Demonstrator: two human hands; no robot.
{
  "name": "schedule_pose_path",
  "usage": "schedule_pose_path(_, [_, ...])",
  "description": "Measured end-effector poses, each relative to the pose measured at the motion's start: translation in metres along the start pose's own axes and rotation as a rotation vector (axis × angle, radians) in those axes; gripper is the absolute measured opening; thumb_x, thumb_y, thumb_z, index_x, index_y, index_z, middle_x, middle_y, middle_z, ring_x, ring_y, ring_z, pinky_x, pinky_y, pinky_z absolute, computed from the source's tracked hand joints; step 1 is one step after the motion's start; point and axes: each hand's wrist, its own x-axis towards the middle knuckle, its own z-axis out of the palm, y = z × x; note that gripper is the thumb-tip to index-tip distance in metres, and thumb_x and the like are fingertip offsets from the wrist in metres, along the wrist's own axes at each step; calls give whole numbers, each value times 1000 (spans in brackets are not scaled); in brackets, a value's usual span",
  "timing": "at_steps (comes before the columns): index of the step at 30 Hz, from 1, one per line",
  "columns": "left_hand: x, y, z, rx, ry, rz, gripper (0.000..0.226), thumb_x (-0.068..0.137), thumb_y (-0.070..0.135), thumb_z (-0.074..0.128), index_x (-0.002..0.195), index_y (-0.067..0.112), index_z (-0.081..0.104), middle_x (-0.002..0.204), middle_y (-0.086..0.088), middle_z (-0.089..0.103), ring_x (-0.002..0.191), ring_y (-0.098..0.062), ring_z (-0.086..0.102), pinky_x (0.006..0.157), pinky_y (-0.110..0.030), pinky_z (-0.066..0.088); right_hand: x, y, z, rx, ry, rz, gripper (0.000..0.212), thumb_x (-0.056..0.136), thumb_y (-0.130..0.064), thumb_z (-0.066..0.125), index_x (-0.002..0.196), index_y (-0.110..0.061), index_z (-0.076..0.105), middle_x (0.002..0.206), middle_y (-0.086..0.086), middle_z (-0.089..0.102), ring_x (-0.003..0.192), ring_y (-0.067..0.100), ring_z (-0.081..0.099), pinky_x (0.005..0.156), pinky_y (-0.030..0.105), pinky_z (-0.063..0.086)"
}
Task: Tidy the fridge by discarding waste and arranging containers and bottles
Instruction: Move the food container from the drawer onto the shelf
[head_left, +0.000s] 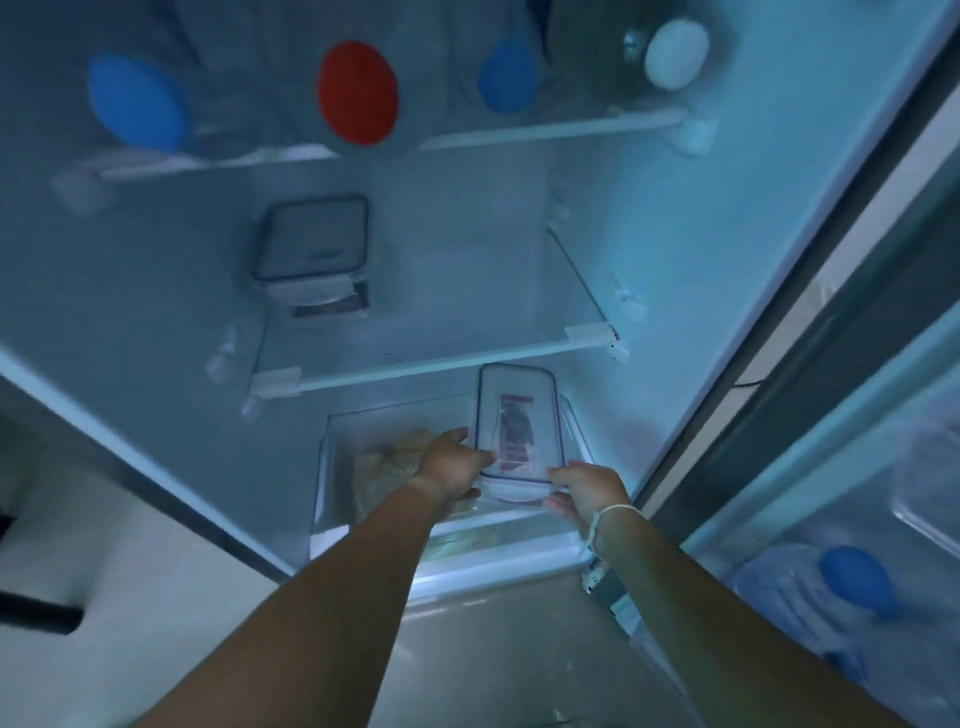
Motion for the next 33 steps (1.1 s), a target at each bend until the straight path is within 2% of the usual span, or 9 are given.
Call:
schedule_pose_path(6, [-63,0,-13,-40,14,12,52,87,11,61,136,3,43,138,-23,49,108,-33,56,58,-27,47,-66,0,-4,2,-25,-31,41,87,6,55,127,11,48,126,32,55,95,32,55,92,39,48])
schedule_pose_path(10, [-105,-1,-22,-24,16,43,51,88,10,59,135,4,43,136,-21,50,94,-26,50,56,-26,45,-105,8,-4,2,-26,-7,15,86,4,53,97,-6,58,71,11,52,63,22,50,73,40,53])
schedule_pose_path(12, [-124,-1,-27,-30,8,46,47,88,11,58,133,6,46,127,-18,54,99,-29,53,57,-26,45,-123,12,-3,1,-27,-13,16,86,3,52,75,-9,53,68,8,50,60,20,47,82,48,53])
schedule_pose_path(15, [-150,2,-35,-38,-7,66,38,88,11,58,126,6,53,114,-14,56,91,-24,51,57,-25,47,-147,14,0,7,-33,-56,21,87,-4,55,68,-14,54,71,5,51,63,18,48,94,53,50])
schedule_pose_path(18, [-172,7,-47,-24,3,103,37,88,12,58,124,5,55,106,-14,59,78,-20,52,56,-25,48,-167,14,5,36,-33,-115,16,88,-11,58,72,-12,55,74,6,53,65,18,49,89,53,53])
schedule_pose_path(21, [-189,12,-56,-15,18,137,29,88,11,58,116,6,60,94,-9,58,63,-14,50,54,-25,49,-181,14,10,130,-29,-157,14,88,-9,60,99,-6,53,90,10,54,72,21,53,87,53,53])
schedule_pose_path(27, [-203,26,-69,-31,24,222,26,89,9,57,115,6,60,102,-12,63,87,-28,57,73,-34,49,-193,7,22,217,-18,-245,35,90,-7,57,124,-4,49,111,11,49,97,28,51,79,44,54])
schedule_pose_path(31, [-197,41,-79,51,36,305,36,88,14,59,122,4,56,102,-12,63,81,-26,58,65,-31,48,-187,-8,32,268,-18,-299,36,90,-6,57,125,-1,50,112,12,50,98,29,53,75,43,53])
schedule_pose_path(33, [-191,52,-86,112,55,334,53,88,20,60,136,4,44,122,-15,60,103,-29,61,85,-37,53,-184,-21,39,293,-28,-310,36,90,-5,56,125,-1,50,112,12,50,98,30,54,76,44,53])
